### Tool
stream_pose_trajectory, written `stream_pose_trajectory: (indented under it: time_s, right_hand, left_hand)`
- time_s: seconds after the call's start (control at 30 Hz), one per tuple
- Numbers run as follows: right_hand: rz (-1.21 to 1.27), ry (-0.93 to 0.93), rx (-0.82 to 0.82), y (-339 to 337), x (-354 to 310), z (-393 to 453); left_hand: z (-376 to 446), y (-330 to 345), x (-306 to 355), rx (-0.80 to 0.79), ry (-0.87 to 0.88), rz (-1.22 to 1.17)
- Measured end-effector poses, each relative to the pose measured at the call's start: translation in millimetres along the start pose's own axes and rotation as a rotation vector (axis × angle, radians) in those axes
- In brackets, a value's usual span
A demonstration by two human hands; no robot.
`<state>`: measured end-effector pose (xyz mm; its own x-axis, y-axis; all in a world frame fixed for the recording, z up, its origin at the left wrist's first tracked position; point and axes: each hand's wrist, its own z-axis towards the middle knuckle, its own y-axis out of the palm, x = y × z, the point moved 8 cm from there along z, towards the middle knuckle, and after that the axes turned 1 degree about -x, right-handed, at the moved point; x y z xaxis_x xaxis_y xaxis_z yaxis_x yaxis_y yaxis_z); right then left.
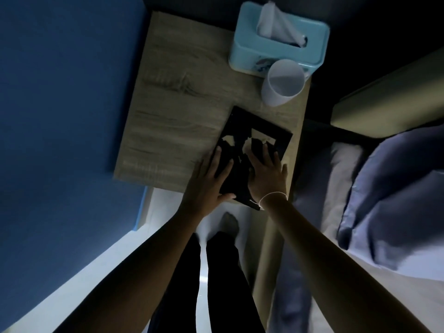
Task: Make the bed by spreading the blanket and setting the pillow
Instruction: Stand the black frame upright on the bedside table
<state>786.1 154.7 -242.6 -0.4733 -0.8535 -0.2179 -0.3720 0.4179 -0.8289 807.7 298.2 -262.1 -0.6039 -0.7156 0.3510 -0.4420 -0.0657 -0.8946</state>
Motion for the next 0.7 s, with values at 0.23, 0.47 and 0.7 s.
stream_pose_trajectory:
  time_s: [0.23,0.47,0.7]
  right_hand:
    - [0.204,-0.073,0.081,-12,-2,11]
    - [0.268,-0.114,0.007,-15,-2,12]
    - [0.232,-0.168,-0.075,-8,-9,10]
  left_hand:
    - [3,2,0,-0.001,0.163,0.093]
    - [-10,5,3,0.06,0.304,0.206]
    - [-29,12,-4,0.063,0.32,0.313]
